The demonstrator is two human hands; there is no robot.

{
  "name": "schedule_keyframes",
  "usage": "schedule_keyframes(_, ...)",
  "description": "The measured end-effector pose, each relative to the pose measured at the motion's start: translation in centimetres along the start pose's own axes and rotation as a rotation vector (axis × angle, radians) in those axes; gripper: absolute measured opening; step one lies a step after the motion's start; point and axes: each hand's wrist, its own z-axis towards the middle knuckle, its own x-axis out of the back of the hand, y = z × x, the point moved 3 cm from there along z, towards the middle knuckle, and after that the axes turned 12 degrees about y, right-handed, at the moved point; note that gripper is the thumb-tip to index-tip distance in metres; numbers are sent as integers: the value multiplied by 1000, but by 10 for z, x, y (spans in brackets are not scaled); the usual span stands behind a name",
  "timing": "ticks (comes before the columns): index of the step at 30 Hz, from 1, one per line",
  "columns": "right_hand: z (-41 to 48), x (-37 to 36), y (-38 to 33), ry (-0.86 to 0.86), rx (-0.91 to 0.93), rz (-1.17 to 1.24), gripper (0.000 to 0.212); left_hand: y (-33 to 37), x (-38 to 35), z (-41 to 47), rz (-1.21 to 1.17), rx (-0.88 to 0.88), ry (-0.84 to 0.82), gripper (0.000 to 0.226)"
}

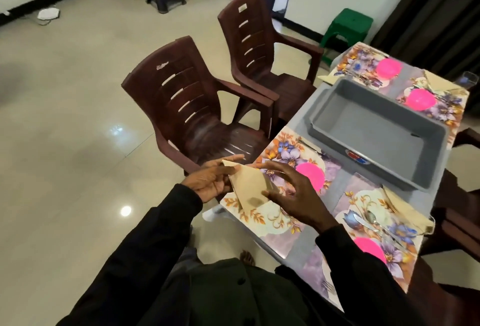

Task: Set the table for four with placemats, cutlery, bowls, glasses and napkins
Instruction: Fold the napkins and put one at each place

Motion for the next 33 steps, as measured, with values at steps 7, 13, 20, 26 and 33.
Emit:
schedule_keyframes(7, 38, -32, -3, 128, -245, 79, 23, 61, 4, 24, 60, 33, -186, 44)
schedule_keyframes(13, 37, -57, -12, 410, -396, 262, 25, 88, 14, 41, 125, 108, -260, 33)
schedule_keyframes(20, 25, -93, -27, 650, -470, 216, 28, 96, 29, 48, 335, 140, -296, 41)
schedule_keyframes(26, 2, -116, -33, 708, -535, 202, 31, 90, 26, 48, 485, 63, -359, 40)
schedule_keyframes(33, -16, -135, -21, 775, -597, 172, 28, 64, 24, 48, 616, 90, -420, 34)
